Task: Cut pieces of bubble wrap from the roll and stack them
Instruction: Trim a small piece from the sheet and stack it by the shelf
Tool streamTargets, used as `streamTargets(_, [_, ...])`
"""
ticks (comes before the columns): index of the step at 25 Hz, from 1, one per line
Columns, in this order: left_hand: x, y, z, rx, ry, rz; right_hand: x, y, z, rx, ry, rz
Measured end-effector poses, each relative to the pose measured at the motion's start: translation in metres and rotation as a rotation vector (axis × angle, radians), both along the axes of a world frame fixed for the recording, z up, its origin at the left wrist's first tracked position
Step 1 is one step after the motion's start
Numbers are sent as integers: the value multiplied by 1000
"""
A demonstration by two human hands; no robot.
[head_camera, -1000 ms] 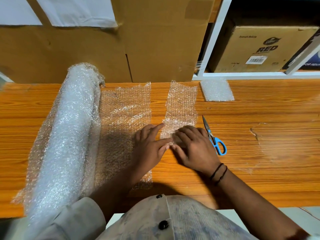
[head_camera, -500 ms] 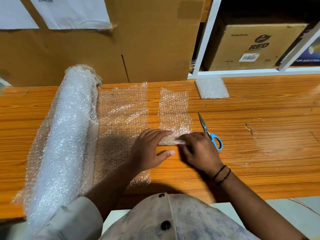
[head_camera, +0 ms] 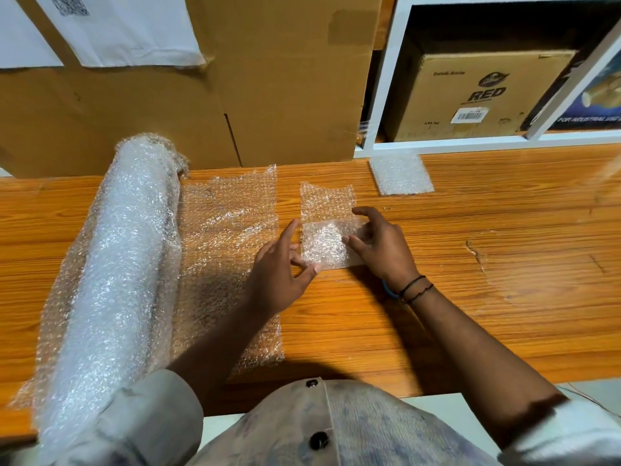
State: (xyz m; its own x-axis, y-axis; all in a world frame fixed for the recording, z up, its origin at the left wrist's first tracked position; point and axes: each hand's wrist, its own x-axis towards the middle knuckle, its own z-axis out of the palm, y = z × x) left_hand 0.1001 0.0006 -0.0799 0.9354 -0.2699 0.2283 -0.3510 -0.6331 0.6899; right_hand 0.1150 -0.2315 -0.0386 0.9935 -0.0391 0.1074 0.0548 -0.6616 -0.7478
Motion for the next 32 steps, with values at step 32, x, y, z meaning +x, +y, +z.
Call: streamTargets(32, [28, -2, -13, 406, -267, -140, 0, -17, -38, -651, -2, 452])
